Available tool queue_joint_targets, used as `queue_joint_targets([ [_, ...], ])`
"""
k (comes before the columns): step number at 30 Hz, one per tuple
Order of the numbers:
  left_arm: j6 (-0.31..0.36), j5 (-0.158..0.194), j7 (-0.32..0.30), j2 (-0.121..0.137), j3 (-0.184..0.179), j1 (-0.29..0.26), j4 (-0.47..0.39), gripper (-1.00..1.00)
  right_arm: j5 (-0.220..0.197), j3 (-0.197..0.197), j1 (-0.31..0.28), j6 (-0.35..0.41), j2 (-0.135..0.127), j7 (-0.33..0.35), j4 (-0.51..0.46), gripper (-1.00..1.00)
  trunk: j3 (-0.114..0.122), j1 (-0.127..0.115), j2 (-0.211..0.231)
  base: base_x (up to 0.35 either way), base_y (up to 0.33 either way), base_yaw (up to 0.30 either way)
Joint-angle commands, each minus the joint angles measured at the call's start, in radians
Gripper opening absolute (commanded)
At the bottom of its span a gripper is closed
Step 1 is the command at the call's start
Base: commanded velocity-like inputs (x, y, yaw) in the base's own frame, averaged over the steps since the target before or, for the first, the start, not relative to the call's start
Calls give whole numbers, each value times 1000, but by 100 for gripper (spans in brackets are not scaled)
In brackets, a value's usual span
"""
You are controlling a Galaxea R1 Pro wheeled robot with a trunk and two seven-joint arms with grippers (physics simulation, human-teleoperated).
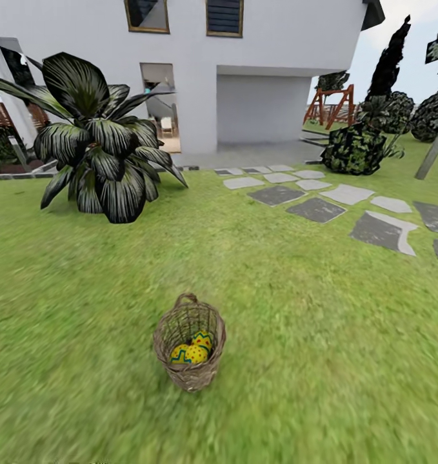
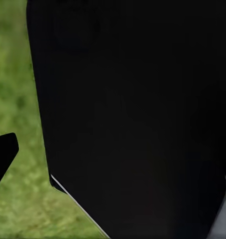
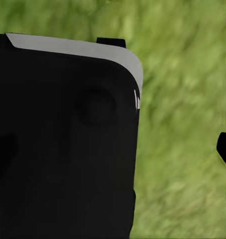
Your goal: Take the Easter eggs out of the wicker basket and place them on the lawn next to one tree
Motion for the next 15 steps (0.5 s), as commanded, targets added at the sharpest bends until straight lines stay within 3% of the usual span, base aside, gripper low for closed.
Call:
queue_joint_targets([
  [1,-2,0,-1,0,0,0,0,100,2,3,0,-3,0,-1,0,100,0,0,0,98,-304,279],
  [15,-1,0,-1,0,1,0,0,100,2,3,0,-3,0,-1,0,100,5,0,0,12,-324,279],
])
